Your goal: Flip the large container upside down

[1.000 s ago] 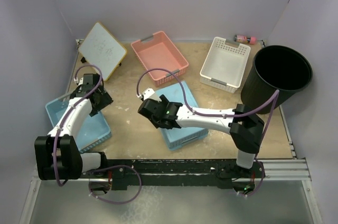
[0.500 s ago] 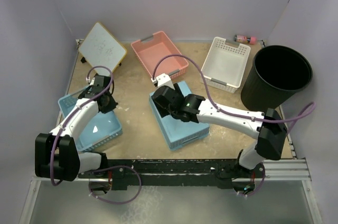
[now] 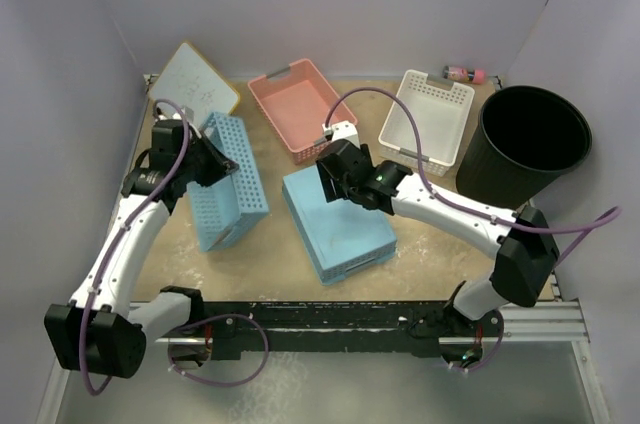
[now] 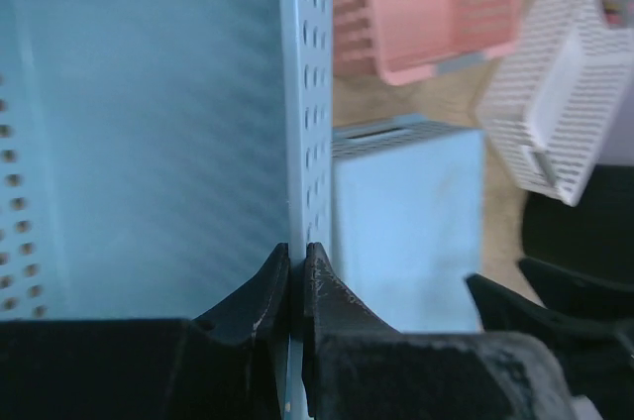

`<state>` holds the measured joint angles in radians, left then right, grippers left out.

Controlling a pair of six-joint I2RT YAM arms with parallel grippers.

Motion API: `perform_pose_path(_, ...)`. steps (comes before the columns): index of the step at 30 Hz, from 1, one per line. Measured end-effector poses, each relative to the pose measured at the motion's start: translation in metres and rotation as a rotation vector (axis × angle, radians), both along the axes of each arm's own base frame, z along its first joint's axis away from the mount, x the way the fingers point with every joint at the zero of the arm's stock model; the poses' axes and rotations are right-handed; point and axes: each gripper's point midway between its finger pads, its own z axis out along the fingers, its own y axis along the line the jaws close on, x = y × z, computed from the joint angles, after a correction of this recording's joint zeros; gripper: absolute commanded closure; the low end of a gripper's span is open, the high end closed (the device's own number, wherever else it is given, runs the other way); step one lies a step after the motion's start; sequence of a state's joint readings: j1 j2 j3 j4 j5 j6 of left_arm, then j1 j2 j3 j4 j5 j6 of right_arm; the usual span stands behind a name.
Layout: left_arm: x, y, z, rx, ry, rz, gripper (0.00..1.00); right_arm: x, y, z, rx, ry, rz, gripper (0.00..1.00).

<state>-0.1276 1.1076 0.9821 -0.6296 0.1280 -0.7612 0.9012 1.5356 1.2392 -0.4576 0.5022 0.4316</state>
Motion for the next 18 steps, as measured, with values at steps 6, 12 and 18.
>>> perform_pose_path(6, 0.007, -0.043, 0.059, -0.253, -0.163, -0.114, 1.00, 0.005, -0.008, 0.013, 0.032, -0.025, -0.027, 0.29)
perform_pose_path(12, 0.010, -0.065, 0.056, -0.444, -0.214, -0.143, 1.00, 0.005, -0.011, 0.010, 0.029, -0.020, -0.034, 0.29)
perform_pose_path(18, 0.007, -0.075, 0.044, -0.576, -0.205, -0.149, 1.00, 0.002, -0.015, 0.002, 0.017, -0.006, -0.039, 0.29)
